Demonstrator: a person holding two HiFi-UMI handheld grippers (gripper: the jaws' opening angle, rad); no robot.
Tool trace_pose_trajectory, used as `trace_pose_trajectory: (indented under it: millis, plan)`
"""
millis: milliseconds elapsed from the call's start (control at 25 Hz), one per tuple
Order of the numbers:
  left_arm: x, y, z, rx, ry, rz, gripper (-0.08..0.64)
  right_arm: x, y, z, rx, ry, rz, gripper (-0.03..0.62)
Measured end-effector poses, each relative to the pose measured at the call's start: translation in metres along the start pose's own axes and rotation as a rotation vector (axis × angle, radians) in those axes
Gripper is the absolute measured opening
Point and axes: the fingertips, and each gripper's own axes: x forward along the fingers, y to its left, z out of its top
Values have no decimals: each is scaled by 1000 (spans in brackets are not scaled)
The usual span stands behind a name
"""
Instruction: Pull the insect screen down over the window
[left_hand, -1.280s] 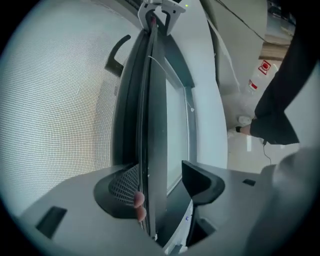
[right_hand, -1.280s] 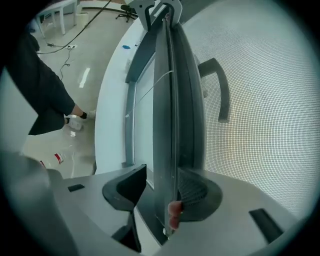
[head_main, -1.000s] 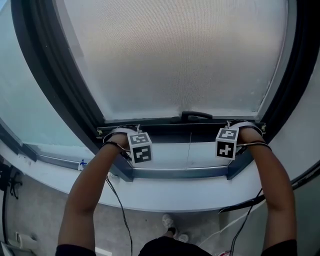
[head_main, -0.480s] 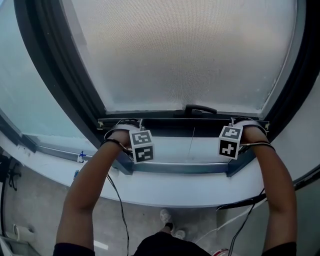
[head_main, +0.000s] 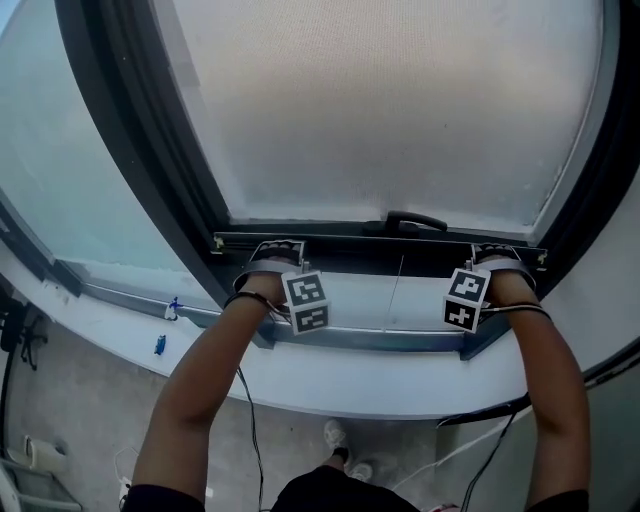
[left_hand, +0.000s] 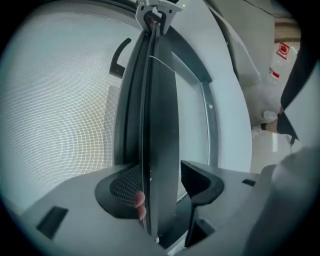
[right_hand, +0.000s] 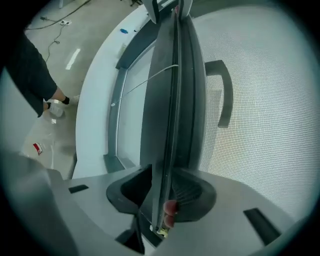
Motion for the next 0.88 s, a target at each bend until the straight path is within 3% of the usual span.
trace_pose_trajectory:
  millis: [120,240,400,560,880]
  plan:
    - [-1,-1,0,-29,8,-25,255,-2,0,2,11,-24,21,127]
    - [-6,-3,1,-73,-41,-77,255,-6,2,3,29,-61,60,127]
    - [-4,-5,0,-36,-32,-102,255,-5,4,4,34,-68,83,127]
    - [1,-1,-3,-33,-33,-38,233,-2,1,7,40,-72,42,123]
    - [1,1,-2,-20,-25,-48,227,2,-3,7,90,-113,-59,107]
